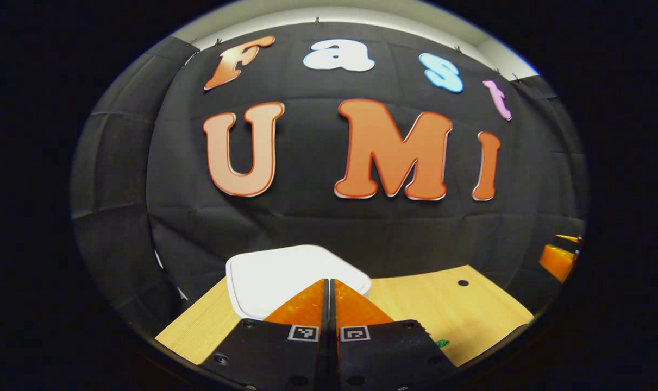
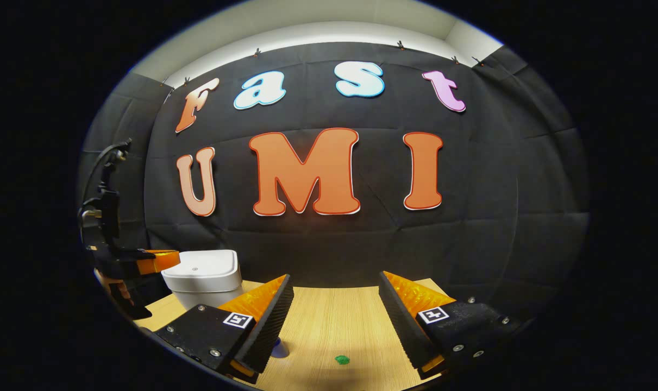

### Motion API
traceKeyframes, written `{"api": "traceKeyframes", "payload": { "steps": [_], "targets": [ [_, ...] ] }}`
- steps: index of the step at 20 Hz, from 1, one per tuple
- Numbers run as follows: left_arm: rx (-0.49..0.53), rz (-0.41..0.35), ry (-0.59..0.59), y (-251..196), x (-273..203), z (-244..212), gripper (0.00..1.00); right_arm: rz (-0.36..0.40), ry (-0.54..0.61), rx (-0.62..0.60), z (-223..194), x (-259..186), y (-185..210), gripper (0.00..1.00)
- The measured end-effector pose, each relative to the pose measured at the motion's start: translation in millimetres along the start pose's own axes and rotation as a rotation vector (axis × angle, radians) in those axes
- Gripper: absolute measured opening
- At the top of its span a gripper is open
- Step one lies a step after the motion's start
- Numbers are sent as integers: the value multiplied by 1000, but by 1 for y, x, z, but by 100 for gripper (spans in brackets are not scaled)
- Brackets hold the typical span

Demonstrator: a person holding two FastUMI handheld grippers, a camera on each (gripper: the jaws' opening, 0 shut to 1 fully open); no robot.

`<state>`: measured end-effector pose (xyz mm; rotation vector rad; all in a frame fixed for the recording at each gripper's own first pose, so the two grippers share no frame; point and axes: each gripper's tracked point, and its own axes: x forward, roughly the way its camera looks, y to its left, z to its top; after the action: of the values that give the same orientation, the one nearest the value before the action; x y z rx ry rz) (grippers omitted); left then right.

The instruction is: Press the lid of the desktop garbage bin to open it, pick up the crumpled paper on the desktop and throw it into the bin, then pick up the pop can on the desktop and drop it into the bin, and finally close the garbage bin lid.

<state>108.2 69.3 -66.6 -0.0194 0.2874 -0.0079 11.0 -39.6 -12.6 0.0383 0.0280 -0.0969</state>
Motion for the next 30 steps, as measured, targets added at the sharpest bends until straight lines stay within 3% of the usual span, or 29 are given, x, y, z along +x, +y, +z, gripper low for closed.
{"api": "traceKeyframes", "payload": {
  "steps": [5, 8, 12, 15, 19, 22, 26, 29, 30],
  "targets": [
    [25, 5, 134, 18, 37, -30, 0, -18, 27, 17, -6, 5, -8, 95],
    [28, 4, 138, 17, 40, -29, 0, -24, 31, 18, -9, 8, -10, 94],
    [-120, -33, 141, 21, 40, -33, 0, -15, 44, 9, -15, 11, -4, 94],
    [-142, -45, 77, 21, 37, -21, 0, 0, 43, 6, -12, 8, 0, 94],
    [-146, 85, 13, 33, 18, -6, 0, -11, 22, 7, -3, 6, -5, 95],
    [-35, 151, -139, 30, -9, 36, 5, -17, 21, 8, -2, 1, -7, 94],
    [29, 76, -217, -11, -36, 60, 36, -13, 28, 14, -3, -3, -6, 94],
    [-2, 13, -240, -39, -50, 59, 93, -6, 31, 11, -4, -5, -6, 94],
    [-5, 8, -229, -43, -52, 53, 93, -3, 36, 11, -6, -5, -6, 94]
  ]
}}
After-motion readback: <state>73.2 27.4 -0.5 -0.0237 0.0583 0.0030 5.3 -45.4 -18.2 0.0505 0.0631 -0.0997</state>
